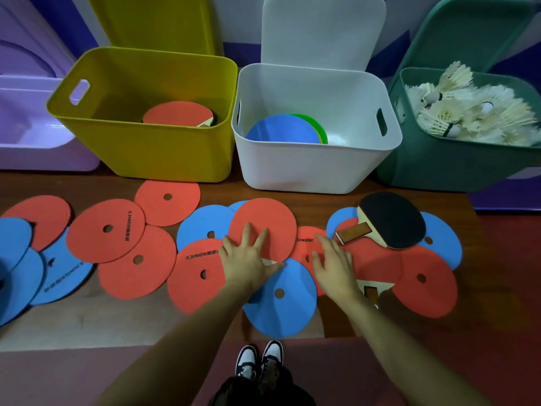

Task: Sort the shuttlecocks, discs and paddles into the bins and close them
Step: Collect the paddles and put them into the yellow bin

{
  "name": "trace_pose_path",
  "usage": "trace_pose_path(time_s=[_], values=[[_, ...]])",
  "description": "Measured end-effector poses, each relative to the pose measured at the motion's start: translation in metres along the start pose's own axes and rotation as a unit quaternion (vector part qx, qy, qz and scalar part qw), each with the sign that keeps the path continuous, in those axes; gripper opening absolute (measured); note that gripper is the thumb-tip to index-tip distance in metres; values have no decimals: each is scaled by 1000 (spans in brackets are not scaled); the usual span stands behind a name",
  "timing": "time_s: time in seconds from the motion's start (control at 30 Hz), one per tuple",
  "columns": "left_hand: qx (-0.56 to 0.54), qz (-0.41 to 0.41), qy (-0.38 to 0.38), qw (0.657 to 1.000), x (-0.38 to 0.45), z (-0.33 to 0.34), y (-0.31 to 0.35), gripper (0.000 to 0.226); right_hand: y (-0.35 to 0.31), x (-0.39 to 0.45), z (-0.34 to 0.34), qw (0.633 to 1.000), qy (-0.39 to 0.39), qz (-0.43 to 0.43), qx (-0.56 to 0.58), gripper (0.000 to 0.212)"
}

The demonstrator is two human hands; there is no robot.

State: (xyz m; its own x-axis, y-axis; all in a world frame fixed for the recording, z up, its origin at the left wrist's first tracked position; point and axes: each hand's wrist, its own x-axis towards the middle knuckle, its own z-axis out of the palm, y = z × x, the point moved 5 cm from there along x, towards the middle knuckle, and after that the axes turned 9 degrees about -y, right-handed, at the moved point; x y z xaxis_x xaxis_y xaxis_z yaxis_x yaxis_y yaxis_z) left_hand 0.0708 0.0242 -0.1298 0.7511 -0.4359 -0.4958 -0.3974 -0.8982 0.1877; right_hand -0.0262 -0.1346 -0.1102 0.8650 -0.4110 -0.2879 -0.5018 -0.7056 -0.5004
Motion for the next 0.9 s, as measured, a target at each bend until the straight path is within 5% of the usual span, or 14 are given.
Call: trace_pose_path(time_s=[0.4, 0.53, 0.63, 0.9], values=[[14, 81, 116, 990, 8, -20, 30, 81, 34, -1, -57, 972, 231, 35, -34, 25], [-7, 75, 152, 986, 9, -19, 43, 78, 67, 28, -60, 982, 67, 143, -98, 51], [-15, 59, 139, 988, 12, -8, 48, 78, 79, 43, -49, 984, -30, 148, -93, 55], [-12, 64, 172, 983, 7, 0, 77, 78, 77, 28, -51, 989, -82, 63, -110, 48]])
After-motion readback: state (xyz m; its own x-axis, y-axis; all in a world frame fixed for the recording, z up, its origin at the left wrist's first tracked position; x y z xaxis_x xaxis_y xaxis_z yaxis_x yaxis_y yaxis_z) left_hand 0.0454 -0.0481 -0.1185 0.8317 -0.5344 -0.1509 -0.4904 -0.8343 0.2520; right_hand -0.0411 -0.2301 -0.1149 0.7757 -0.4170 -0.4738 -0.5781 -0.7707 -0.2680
